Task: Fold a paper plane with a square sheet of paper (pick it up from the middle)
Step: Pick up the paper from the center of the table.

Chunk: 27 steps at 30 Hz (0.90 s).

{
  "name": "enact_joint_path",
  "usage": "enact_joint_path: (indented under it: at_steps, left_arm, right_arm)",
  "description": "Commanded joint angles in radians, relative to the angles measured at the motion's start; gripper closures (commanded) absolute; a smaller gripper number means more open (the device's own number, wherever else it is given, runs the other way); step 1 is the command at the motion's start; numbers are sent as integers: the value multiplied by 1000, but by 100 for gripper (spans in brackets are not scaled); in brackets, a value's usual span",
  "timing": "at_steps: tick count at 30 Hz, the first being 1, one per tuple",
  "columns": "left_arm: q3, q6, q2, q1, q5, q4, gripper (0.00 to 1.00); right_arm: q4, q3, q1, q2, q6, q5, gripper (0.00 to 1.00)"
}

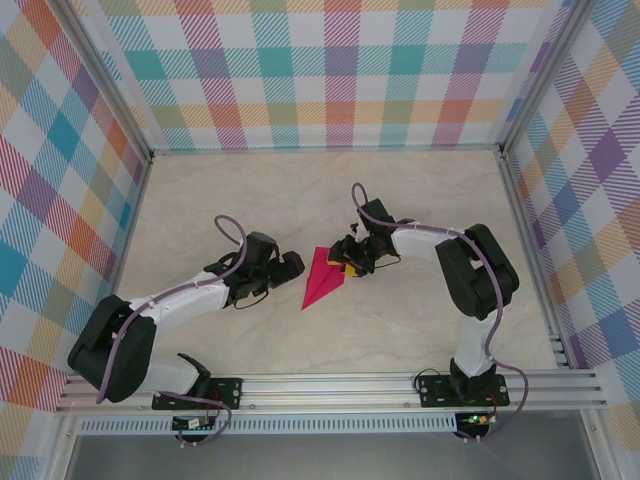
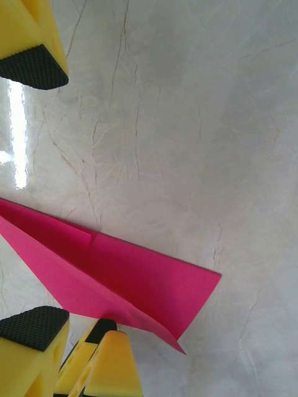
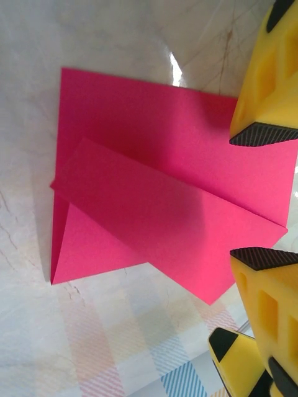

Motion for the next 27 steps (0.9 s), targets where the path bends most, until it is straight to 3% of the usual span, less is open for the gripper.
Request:
enact_joint_path:
  at_steps: [1,18,24,27]
  left_arm:
    - [-14,-9,6,20,18,23,5]
    - [-29,-8,35,64,136,70,2]
    - [-55,-34,34,93,195,121,0]
    - [-68,-50,32,106,220,140,0]
  right_arm:
    - [30,35,12,29,16,-24,52]
    - [189,21,53,52,-28,-100,60]
    - [267,-16,62,62,-19,-113,70]
    - [283,-22,62,63,-12,-115,82]
